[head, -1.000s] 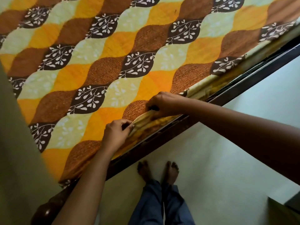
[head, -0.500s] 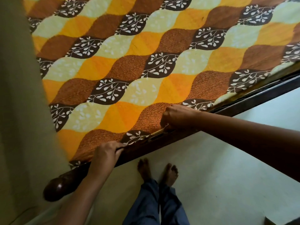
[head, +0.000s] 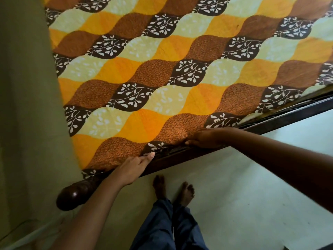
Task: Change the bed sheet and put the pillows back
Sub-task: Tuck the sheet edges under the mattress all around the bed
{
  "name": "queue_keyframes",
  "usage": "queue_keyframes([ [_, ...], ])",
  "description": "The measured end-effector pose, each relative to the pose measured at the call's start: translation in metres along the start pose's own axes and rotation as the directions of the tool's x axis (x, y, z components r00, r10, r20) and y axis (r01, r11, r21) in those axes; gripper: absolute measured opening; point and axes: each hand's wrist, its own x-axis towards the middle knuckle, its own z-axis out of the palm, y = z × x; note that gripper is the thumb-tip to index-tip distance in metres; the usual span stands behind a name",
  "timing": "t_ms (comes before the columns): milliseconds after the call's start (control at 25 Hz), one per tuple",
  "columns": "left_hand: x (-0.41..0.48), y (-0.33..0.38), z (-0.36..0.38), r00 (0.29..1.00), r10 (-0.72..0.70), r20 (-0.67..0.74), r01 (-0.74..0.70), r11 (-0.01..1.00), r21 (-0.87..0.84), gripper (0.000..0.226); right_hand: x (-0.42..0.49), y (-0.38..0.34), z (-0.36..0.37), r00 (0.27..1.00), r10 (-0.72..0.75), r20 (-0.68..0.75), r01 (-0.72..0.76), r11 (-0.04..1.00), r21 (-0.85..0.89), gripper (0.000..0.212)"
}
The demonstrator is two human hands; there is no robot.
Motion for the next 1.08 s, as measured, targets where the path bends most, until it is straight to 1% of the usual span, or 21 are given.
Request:
queue_keyframes([
  [40, -0.003, 0.002, 0.001, 1.000, -0.003, -0.017, 0.002, 0.998, -0.062, 0.062, -0.001, -0.002, 0.007, 0.999, 0.022, -0.041, -0.019, 0.998, 0.059, 0.041],
  [80, -0.006, 0.004, 0.001, 0.997, -0.006, -0.072, -0.003, 0.993, -0.120, 0.055, -0.003, -0.004, 0.011, 0.993, 0.040, -0.114, -0.027, 0.993, 0.111, 0.039],
  [120, -0.009, 0.008, 0.001, 0.989, 0.017, -0.146, -0.039, 0.987, -0.153, 0.048, -0.008, -0.008, 0.013, 0.974, 0.077, -0.212, -0.037, 0.982, 0.187, 0.034],
  [200, -0.018, 0.018, 0.000, 0.956, 0.064, -0.285, -0.115, 0.980, -0.165, 0.033, -0.022, -0.014, 0.016, 0.888, 0.194, -0.416, -0.026, 0.926, 0.377, 0.027],
  [280, -0.024, 0.033, 0.002, 0.926, 0.095, -0.365, -0.177, 0.964, -0.197, 0.028, -0.042, -0.016, 0.019, 0.762, 0.341, -0.551, 0.016, 0.840, 0.543, 0.024],
  [360, -0.023, 0.053, 0.007, 0.911, 0.129, -0.392, -0.226, 0.951, -0.212, 0.026, -0.069, -0.009, 0.018, 0.659, 0.442, -0.609, 0.087, 0.759, 0.645, 0.021],
  [400, -0.018, 0.065, 0.010, 0.908, 0.143, -0.393, -0.244, 0.945, -0.219, 0.026, -0.082, 0.000, 0.018, 0.623, 0.471, -0.624, 0.105, 0.740, 0.664, 0.020],
  [440, -0.012, 0.080, 0.012, 0.905, 0.163, -0.393, -0.266, 0.938, -0.224, 0.026, -0.096, 0.012, 0.017, 0.596, 0.488, -0.638, 0.095, 0.745, 0.660, 0.020],
  [520, 0.009, 0.121, 0.016, 0.893, 0.212, -0.397, -0.316, 0.924, -0.217, 0.027, -0.119, 0.048, 0.017, 0.564, 0.525, -0.637, 0.055, 0.746, 0.664, 0.017],
  [600, 0.034, 0.171, 0.022, 0.873, 0.296, -0.388, -0.384, 0.907, -0.171, 0.027, -0.135, 0.090, 0.015, 0.558, 0.572, -0.601, 0.041, 0.705, 0.708, 0.017],
  [640, 0.049, 0.202, 0.026, 0.861, 0.342, -0.377, -0.418, 0.898, -0.140, 0.027, -0.143, 0.118, 0.012, 0.563, 0.578, -0.591, 0.030, 0.700, 0.713, 0.019],
  [720, 0.077, 0.265, 0.035, 0.844, 0.398, -0.360, -0.454, 0.887, -0.083, 0.028, -0.160, 0.176, 0.007, 0.574, 0.558, -0.600, -0.011, 0.738, 0.675, 0.022],
  [840, 0.111, 0.340, 0.042, 0.820, 0.363, -0.442, -0.430, 0.901, -0.058, 0.027, -0.192, 0.267, -0.002, 0.608, 0.427, -0.669, -0.066, 0.867, 0.494, 0.023],
  [880, 0.121, 0.357, 0.044, 0.810, 0.342, -0.475, -0.414, 0.909, -0.051, 0.026, -0.201, 0.294, -0.006, 0.622, 0.352, -0.700, -0.077, 0.916, 0.393, 0.023],
  [960, 0.139, 0.391, 0.050, 0.792, 0.291, -0.536, -0.370, 0.928, -0.043, 0.025, -0.216, 0.346, -0.011, 0.670, 0.150, -0.727, -0.066, 0.988, 0.143, 0.025],
  [1040, 0.157, 0.423, 0.060, 0.757, 0.288, -0.587, -0.339, 0.940, 0.024, 0.026, -0.228, 0.393, -0.011, 0.726, -0.045, -0.686, -0.027, 0.995, -0.094, 0.032],
  [1080, 0.165, 0.437, 0.064, 0.751, 0.310, -0.583, -0.333, 0.940, 0.070, 0.030, -0.231, 0.412, -0.010, 0.745, -0.116, -0.656, -0.010, 0.983, -0.185, 0.035],
])
